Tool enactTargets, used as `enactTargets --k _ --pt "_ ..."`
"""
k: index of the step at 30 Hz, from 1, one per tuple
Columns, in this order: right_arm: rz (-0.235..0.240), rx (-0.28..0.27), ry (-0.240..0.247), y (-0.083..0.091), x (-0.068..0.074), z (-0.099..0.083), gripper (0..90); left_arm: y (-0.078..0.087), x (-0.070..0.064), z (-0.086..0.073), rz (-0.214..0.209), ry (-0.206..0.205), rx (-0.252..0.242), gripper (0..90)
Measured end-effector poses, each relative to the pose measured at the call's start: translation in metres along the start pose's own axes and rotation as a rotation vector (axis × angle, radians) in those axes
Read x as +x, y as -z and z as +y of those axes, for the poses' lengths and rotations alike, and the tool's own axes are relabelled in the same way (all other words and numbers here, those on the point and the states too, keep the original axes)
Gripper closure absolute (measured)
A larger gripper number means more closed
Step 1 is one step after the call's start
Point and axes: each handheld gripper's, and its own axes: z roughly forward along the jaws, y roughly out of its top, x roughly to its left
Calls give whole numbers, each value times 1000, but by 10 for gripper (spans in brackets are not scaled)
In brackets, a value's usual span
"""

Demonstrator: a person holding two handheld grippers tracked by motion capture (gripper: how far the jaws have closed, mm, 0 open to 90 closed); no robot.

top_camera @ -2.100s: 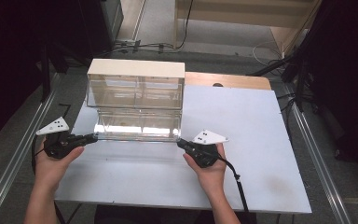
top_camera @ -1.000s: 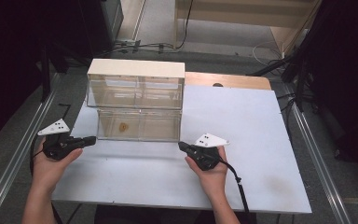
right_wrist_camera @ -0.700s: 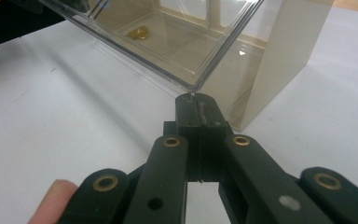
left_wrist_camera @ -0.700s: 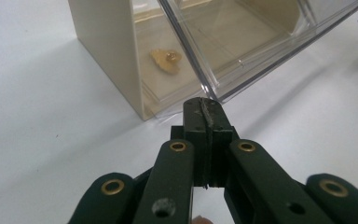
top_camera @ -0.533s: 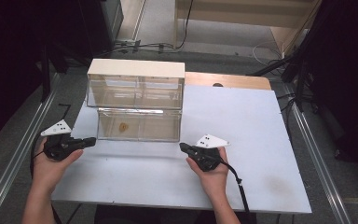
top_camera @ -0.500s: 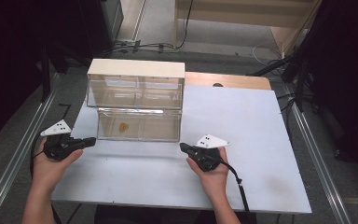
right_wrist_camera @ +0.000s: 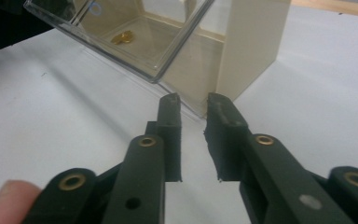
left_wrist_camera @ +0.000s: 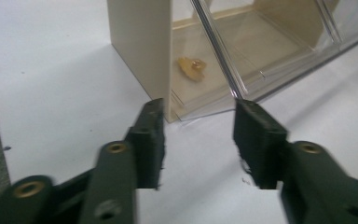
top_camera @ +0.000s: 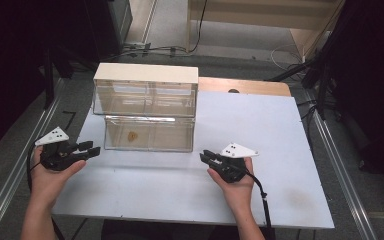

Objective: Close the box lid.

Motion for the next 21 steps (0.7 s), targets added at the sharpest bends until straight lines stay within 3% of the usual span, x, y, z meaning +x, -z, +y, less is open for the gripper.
enactTargets --k 6,14,21 --pt "0 -4 -7 11 -8 1 546 3 -2 2 6 8 -50 348" --pt "-3 -4 -22 26 -20 -2 335 -1 -13 7 4 -12 -71 114" --pt "-4 -1 -28 37 -29 -8 231 -8 -21 8 -23 -20 -79 23"
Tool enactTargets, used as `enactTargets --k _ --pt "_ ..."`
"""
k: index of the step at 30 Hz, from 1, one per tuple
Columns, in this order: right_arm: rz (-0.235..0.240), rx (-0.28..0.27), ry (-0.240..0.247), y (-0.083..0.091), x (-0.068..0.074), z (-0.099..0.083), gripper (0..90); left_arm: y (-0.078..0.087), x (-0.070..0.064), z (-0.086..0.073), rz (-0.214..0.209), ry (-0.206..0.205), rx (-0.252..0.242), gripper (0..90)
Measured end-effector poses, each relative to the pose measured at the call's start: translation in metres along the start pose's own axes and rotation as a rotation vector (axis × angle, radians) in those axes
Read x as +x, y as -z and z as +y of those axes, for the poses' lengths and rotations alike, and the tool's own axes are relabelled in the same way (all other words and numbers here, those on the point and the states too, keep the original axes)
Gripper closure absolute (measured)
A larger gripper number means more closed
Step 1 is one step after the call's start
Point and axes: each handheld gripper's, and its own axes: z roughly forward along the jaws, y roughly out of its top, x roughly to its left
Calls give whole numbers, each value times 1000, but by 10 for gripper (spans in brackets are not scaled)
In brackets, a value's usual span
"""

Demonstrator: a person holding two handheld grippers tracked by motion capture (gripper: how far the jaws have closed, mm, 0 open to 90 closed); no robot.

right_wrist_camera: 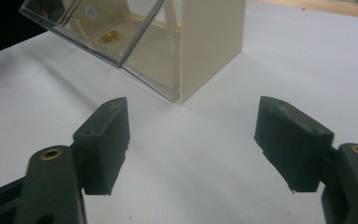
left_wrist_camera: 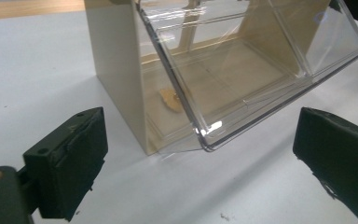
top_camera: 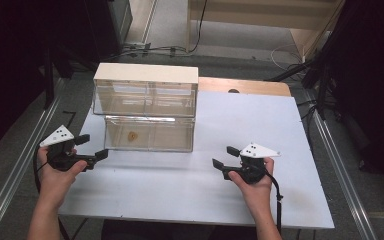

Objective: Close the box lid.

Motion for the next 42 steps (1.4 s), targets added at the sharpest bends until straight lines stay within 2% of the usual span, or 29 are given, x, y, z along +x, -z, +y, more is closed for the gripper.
enactTargets --k 4,6,13,21,27,32,36,42 --pt "-7 3 -8 7 -7 -4 174 -1 -2 -1 -35 -4 -17 0" --pt "-4 0 -13 11 -10 -5 151 -3 -4 -1 -37 -12 -15 0" --pt "-3 4 -16 23 -21 -11 88 -5 -7 -7 -38 2 -34 0" --pt "-12 -6 -34 40 -35 -22 75 -5 -7 -18 -23 38 -73 0" --pt "-35 -12 -34 53 -45 -26 4 -9 -12 -25 -8 27 -65 0" --pt "-73 -5 -25 65 -54 -32 0 -10 -16 -29 25 15 -87 0" --pt "-94 -25 -58 76 -64 -40 0 -11 -16 -34 44 23 -93 0" --pt "-132 -49 -75 95 -80 -46 0 -12 -17 -38 59 20 -81 0"
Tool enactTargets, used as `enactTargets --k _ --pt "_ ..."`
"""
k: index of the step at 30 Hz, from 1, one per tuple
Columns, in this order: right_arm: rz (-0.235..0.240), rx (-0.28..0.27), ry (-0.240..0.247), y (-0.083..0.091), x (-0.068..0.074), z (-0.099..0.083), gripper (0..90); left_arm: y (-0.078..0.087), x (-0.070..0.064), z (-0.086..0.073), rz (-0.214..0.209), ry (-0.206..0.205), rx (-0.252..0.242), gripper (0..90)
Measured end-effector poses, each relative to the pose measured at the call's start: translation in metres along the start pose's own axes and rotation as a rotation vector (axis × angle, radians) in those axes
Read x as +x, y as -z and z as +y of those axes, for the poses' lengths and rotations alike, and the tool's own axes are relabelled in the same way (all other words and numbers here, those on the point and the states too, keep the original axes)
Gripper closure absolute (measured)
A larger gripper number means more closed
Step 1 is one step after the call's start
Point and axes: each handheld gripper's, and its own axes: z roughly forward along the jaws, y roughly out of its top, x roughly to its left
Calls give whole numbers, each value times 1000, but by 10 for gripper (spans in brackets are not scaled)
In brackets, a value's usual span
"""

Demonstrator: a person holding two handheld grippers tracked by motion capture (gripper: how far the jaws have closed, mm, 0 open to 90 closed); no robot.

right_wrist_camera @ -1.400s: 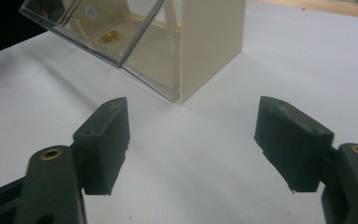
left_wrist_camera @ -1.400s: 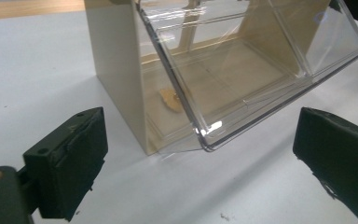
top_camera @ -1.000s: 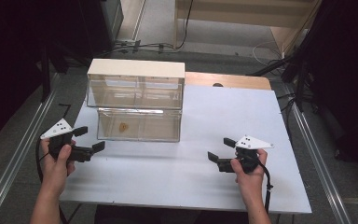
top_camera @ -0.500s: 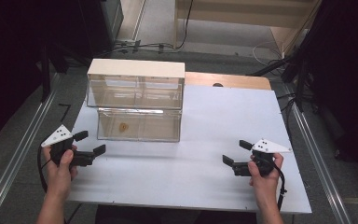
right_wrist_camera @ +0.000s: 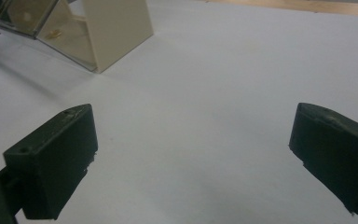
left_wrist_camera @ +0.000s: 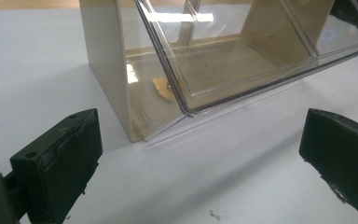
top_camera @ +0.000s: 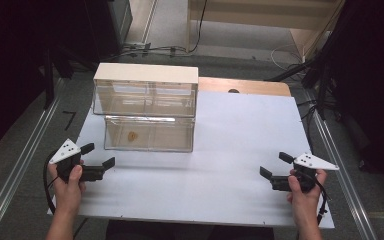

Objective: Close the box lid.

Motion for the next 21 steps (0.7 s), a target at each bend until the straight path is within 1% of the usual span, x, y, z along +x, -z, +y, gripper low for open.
enactTargets --k 2,4,6,8,10,13,14,16,19,21 --pt "-6 1 -14 6 -8 -4 0 0 -1 -1 2 5 -3 0" --pt "-16 17 -14 9 -16 -9 0 0 -1 -3 8 -1 2 0" --pt "-10 24 -28 10 -22 -13 0 -2 -2 -6 13 3 13 0" --pt "-8 29 -32 10 -26 -16 0 -4 -3 -8 20 3 19 0" --pt "-6 30 -33 10 -28 -18 0 -5 -4 -10 21 -4 26 0" --pt "-13 42 -20 7 -28 -20 0 -7 -6 -14 32 -15 32 0" --pt "-15 48 -14 6 -28 -20 0 -7 -6 -15 27 -11 30 0" --pt "-20 54 -3 5 -28 -20 0 -7 -6 -16 23 -16 24 0" --pt "-17 50 -15 5 -28 -20 0 -8 -5 -17 16 -11 22 0" --pt "-17 56 -19 3 -29 -21 0 -10 -6 -17 20 -13 36 0"
